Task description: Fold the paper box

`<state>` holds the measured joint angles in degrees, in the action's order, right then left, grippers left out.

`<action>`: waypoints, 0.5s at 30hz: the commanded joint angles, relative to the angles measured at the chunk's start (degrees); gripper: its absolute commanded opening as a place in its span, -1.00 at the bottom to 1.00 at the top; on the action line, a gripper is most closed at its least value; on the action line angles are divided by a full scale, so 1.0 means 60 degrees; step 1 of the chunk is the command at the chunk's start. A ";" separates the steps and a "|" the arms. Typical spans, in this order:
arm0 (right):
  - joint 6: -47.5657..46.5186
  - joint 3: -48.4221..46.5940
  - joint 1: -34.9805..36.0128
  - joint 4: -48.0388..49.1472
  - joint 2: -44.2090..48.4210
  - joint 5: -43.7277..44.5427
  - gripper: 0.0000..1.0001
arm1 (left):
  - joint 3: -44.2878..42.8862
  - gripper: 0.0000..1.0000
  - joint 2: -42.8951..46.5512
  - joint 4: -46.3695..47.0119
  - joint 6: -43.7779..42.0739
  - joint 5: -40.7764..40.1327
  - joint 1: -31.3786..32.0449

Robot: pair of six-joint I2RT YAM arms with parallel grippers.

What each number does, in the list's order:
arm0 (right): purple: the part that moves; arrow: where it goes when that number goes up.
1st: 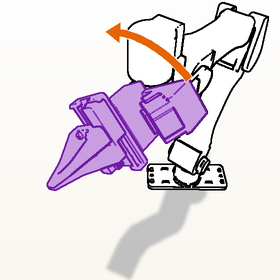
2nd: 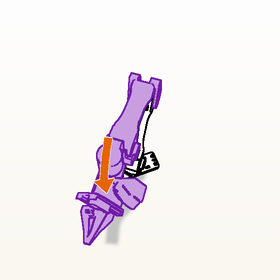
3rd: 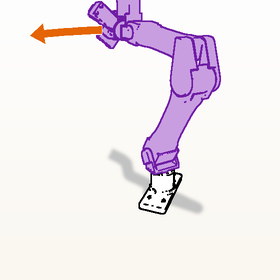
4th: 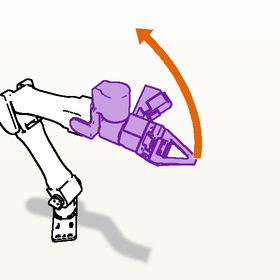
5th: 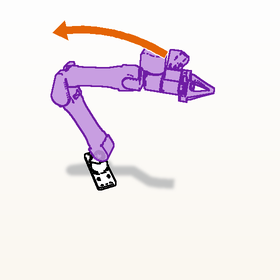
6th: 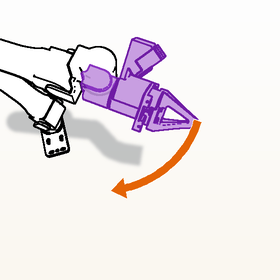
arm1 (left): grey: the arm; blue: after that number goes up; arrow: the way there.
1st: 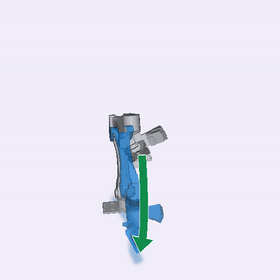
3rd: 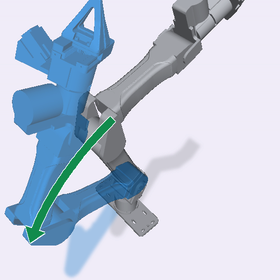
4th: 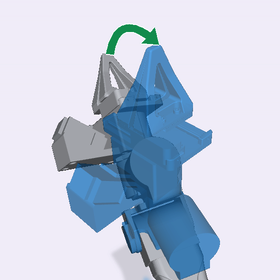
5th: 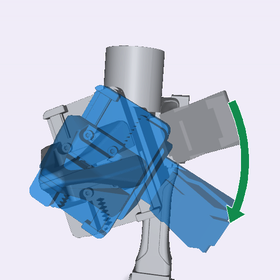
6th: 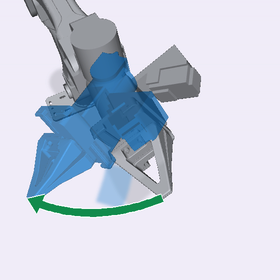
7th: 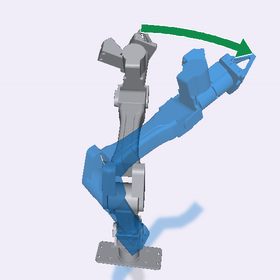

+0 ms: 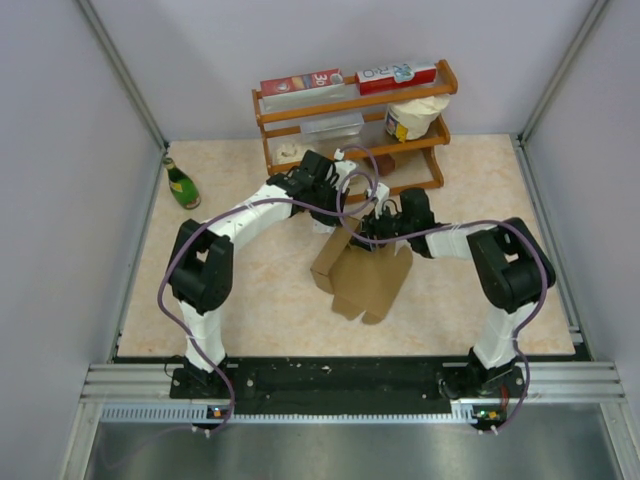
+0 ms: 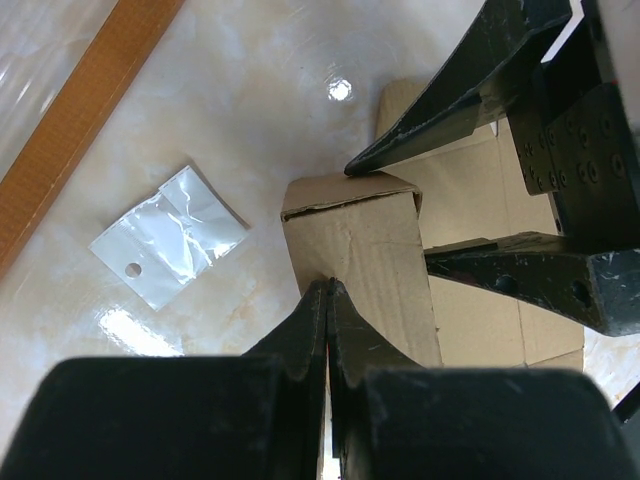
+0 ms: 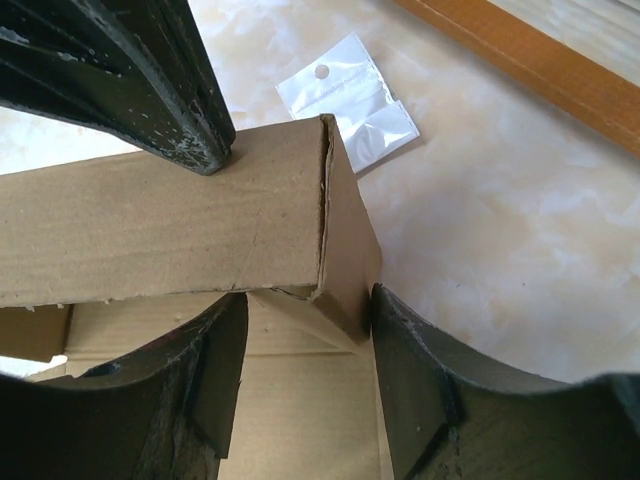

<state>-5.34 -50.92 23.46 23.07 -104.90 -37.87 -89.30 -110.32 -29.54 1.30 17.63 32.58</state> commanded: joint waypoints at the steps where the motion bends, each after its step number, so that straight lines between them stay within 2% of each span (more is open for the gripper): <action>1: -0.0340 -0.0537 -0.0014 -0.0329 -0.0182 -0.0646 0.00 | -0.0191 -1.00 -0.0114 0.0031 -0.0144 0.0182 -0.0068; 10: -0.0106 -0.0523 0.0000 -0.0081 -0.0226 -0.0852 -0.28 | -0.0132 -1.00 -0.0056 0.0031 -0.0144 0.0270 -0.0098; 15: 0.0435 -0.0084 -0.0014 0.0767 -0.0168 -0.0720 -0.39 | -0.0044 -1.00 -0.0070 0.0089 -0.0144 0.0402 -0.0083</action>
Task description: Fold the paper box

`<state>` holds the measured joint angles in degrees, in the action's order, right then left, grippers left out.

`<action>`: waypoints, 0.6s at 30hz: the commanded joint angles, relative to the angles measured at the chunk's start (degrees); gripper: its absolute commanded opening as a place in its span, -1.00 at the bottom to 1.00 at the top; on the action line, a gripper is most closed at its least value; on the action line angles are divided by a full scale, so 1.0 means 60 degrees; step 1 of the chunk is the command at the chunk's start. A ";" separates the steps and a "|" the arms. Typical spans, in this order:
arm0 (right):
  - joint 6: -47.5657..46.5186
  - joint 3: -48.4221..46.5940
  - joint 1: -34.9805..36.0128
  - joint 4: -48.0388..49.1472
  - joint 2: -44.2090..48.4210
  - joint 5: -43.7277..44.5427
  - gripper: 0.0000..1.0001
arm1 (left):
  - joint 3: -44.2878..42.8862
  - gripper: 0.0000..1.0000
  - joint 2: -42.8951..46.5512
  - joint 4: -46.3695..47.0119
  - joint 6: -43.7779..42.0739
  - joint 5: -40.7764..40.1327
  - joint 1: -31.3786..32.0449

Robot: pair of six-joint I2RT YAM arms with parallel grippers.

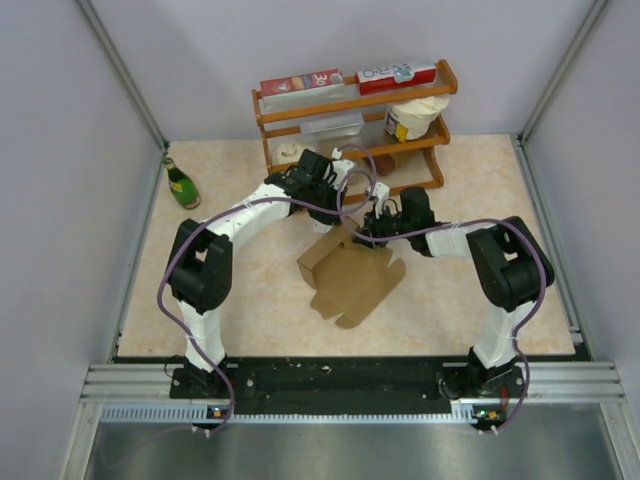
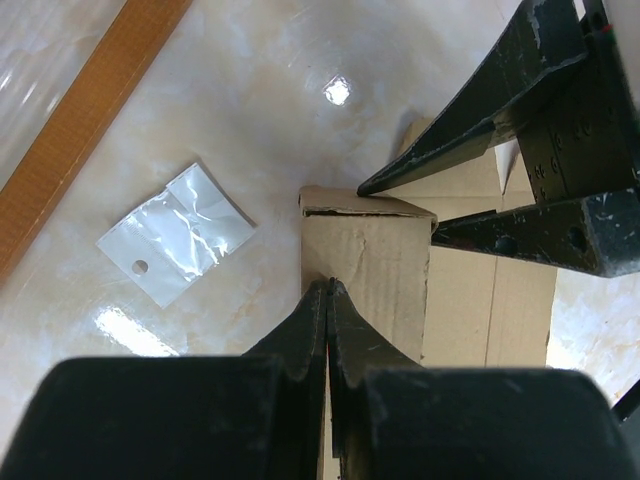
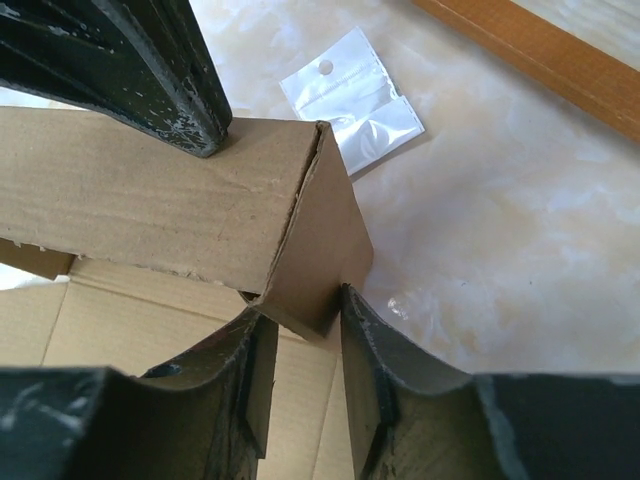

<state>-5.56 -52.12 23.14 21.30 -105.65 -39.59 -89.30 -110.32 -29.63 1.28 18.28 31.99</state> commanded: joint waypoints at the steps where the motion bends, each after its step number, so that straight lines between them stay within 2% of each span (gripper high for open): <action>1: 0.0589 0.0189 0.0041 0.1224 -0.0044 -0.0374 -0.43 | -0.0001 -1.00 -0.0055 0.0118 -0.0140 0.0322 0.0015; 11: 0.1410 0.1068 0.0099 0.2352 0.0468 0.0109 -0.70 | 0.0278 -1.00 -0.0070 0.0206 -0.0096 0.0834 0.0030; 18: 0.1396 0.1859 0.0436 0.2587 0.1156 0.1003 -0.80 | 0.0615 -1.00 0.0164 0.0411 -0.0066 0.1230 0.0089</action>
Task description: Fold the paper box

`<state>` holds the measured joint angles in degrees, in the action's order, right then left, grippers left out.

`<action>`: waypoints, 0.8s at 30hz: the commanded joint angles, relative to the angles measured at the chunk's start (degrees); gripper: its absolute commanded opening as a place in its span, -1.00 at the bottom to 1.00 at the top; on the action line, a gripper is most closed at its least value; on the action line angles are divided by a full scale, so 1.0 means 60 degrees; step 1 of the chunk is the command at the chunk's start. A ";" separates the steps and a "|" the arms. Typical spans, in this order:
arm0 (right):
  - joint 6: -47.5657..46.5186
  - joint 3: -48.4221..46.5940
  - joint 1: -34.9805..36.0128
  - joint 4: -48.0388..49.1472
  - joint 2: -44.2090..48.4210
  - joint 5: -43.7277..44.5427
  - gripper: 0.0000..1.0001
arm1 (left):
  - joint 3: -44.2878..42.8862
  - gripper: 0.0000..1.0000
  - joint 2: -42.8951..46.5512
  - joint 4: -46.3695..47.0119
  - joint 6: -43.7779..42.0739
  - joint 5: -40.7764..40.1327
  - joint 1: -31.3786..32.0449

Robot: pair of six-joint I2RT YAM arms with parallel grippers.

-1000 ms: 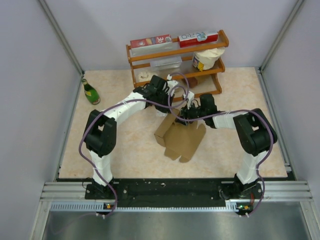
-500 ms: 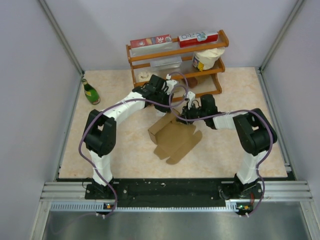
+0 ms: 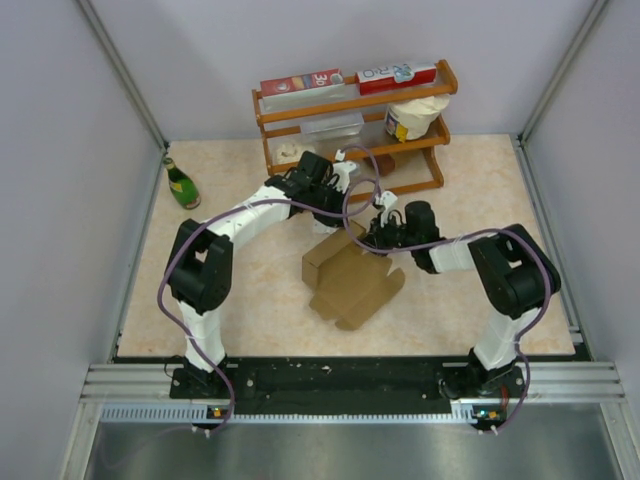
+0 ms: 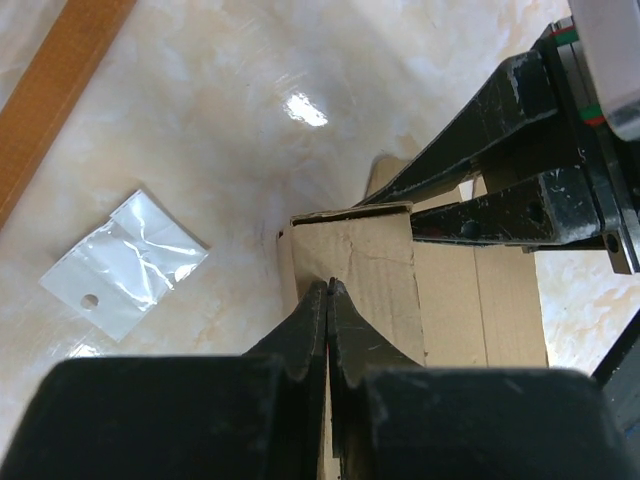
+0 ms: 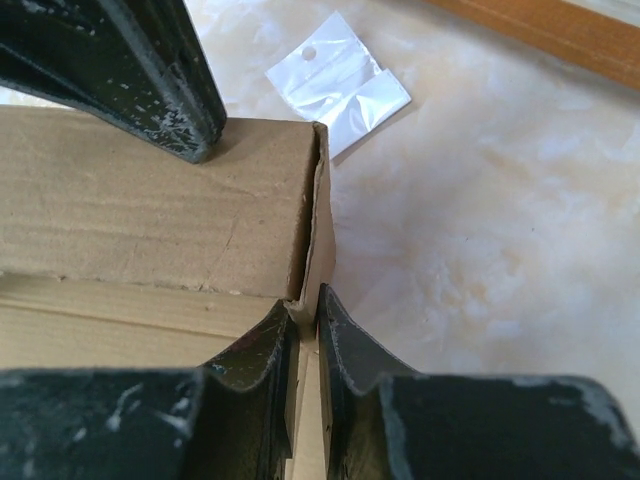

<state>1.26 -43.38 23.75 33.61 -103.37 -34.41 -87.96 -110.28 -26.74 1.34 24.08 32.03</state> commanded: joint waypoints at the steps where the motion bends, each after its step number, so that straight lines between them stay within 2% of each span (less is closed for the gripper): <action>1: 0.0259 0.0534 0.0392 0.0580 0.0895 0.0299 -0.80 | 0.0436 -1.00 0.0172 -0.0040 -0.0063 0.0294 0.0110; 9: -0.0062 0.1442 0.0685 0.0201 0.2402 0.1574 -0.80 | 0.0832 -1.00 0.0420 0.0223 0.0054 0.0572 0.0213; 15: -0.0649 0.1896 0.1066 -0.0971 0.3619 0.3462 -0.79 | 0.0949 -1.00 0.0640 0.0574 0.0230 0.0733 0.0316; 21: -0.0283 0.2907 0.1125 -0.0007 0.3987 0.4168 -0.79 | 0.1023 -1.00 0.0801 0.0927 0.0450 0.0880 0.0360; 24: -0.0283 0.2893 0.1125 0.0053 0.3957 0.4007 -0.67 | 0.1110 -1.00 0.0816 0.0941 0.0435 0.0909 0.0403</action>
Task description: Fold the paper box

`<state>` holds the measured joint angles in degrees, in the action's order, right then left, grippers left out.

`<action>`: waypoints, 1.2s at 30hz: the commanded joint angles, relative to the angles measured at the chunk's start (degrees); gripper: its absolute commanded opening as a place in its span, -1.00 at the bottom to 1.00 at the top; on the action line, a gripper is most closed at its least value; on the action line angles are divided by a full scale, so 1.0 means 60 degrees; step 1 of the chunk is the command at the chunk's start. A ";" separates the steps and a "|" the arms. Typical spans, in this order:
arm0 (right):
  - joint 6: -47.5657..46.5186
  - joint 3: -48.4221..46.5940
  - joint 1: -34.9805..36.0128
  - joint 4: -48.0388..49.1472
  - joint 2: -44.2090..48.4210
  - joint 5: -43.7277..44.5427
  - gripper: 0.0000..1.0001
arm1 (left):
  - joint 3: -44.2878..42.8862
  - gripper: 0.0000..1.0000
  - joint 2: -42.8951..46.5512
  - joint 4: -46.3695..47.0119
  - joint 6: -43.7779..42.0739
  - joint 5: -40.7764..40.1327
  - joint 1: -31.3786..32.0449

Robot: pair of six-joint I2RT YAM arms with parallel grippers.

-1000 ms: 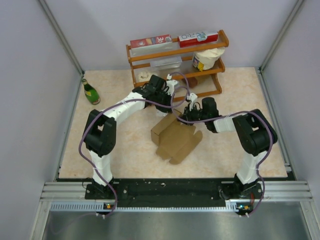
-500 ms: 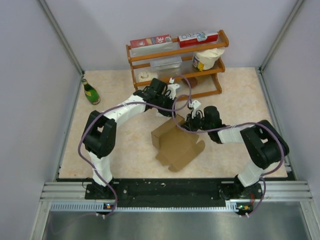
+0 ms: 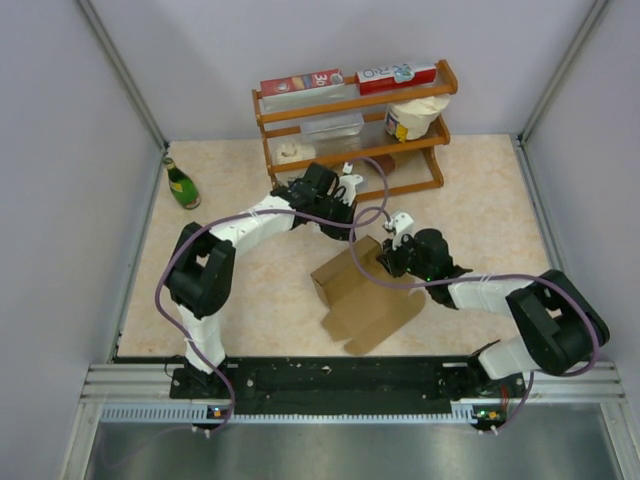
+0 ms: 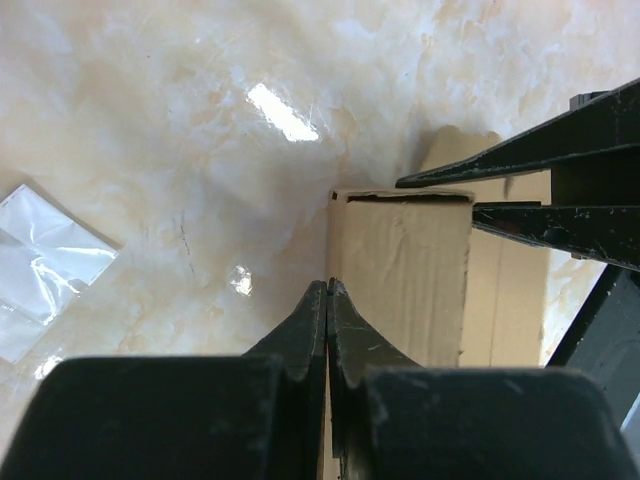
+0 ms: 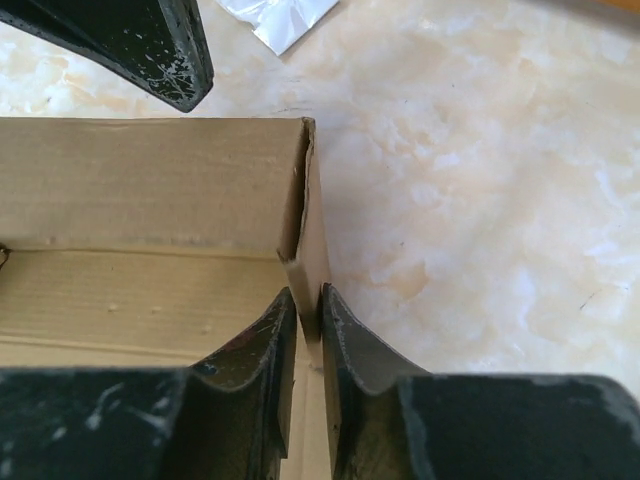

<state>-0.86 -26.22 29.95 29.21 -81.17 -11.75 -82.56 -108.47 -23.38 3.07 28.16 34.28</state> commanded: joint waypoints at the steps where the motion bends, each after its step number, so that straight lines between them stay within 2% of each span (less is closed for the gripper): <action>1: 0.0071 0.0019 0.0091 0.0844 0.0227 0.0186 -0.64 | 0.0240 -1.00 0.0529 0.0380 0.0133 0.0243 0.0043; 6: 0.0071 -0.0054 0.0091 0.1122 -0.0022 0.0010 -0.40 | 0.0328 -1.00 0.0558 0.0380 0.0089 0.0257 0.0102; 16: 0.0071 -0.0347 0.0091 0.1942 -0.0856 -0.0254 -0.37 | 0.0358 -1.00 0.0514 0.0336 0.0030 0.0213 0.0219; 27: 0.0451 -0.0626 0.0091 0.2909 -0.1794 -0.0503 -0.59 | 0.0284 -1.00 0.0411 0.0263 -0.0014 0.0257 0.0219; 36: 0.0569 -0.0772 0.0091 0.2924 -0.2015 -0.0254 -0.84 | 0.0255 -1.00 0.0382 0.0175 -0.0043 0.0345 0.0307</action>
<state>1.34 -28.21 29.95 42.63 -92.51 -13.61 -80.34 -108.44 -23.05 3.03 28.40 35.31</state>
